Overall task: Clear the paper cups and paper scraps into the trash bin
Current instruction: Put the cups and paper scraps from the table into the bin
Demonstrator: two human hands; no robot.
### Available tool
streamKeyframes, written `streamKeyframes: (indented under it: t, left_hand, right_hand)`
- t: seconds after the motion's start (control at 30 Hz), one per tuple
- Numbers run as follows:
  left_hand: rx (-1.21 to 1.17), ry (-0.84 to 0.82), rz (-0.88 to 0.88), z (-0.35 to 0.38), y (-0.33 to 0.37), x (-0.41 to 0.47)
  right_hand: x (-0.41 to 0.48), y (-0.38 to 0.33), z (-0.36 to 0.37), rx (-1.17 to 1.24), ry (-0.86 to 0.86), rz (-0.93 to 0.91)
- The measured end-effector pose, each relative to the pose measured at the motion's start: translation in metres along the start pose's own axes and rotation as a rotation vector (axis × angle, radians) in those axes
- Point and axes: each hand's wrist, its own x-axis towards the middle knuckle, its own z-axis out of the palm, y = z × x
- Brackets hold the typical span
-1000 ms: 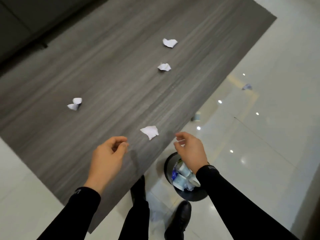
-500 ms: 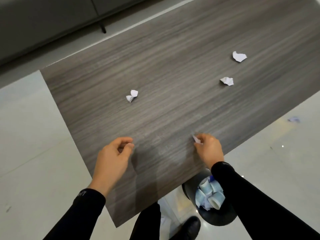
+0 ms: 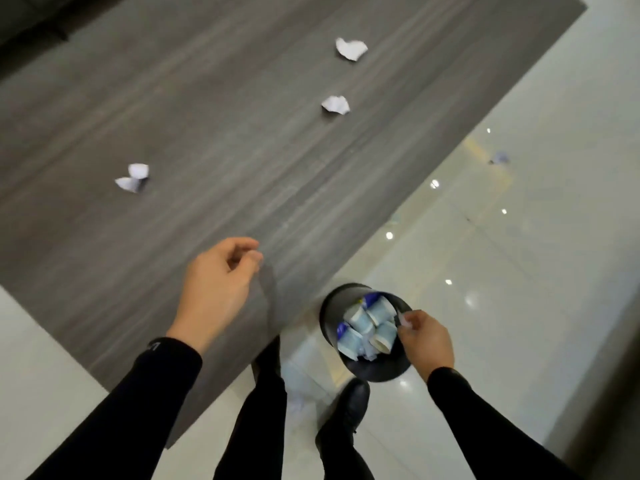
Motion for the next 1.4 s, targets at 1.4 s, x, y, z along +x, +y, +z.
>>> streamKeyframes:
  t: [1.4]
  left_hand:
    - [0.393, 0.386, -0.203, -0.105, -0.026, 0.183]
  right_hand:
    - [0.067, -0.318, -0.021, -0.055, -0.016, -0.625]
